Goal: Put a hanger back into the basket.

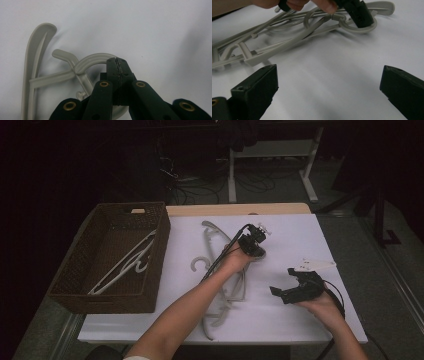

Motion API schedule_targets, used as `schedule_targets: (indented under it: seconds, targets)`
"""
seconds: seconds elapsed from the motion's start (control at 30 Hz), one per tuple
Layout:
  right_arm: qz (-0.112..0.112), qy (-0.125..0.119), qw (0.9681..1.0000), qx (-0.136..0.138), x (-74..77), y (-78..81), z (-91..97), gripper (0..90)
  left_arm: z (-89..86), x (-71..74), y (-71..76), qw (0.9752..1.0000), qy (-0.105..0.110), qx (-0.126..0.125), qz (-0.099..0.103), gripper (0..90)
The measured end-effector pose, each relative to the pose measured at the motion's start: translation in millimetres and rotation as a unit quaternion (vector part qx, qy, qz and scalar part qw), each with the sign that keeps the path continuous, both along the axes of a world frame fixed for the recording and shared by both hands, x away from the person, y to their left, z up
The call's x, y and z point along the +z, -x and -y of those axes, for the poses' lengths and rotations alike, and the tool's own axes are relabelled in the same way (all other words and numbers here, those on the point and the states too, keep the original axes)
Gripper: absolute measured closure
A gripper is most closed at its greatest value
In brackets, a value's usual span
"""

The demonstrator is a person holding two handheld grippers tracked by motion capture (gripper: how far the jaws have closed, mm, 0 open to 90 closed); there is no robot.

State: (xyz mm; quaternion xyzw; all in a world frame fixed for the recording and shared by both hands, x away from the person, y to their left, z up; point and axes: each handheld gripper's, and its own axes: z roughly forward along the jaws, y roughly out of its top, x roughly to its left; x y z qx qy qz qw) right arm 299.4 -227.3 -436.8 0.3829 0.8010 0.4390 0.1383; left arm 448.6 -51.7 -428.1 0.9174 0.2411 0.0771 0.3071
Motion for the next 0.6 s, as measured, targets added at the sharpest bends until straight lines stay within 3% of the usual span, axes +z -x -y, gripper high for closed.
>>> schedule_targets:
  seconds: [0.17, 0.6]
  targets:
    - [0.001, 0.000, 1.0000, -0.001, 0.8, 0.2, 0.2, 1.5, -6.5, -1.3, 11.6, 0.9997, 0.021, -0.008, -0.014, 90.0]
    - [0.001, 0.004, 1.0000, -0.002, 0.4, 0.0, -0.5, 1.5, -37.7, -6.3, 42.1, 0.9971, 0.028, -0.049, -0.052, 90.0]
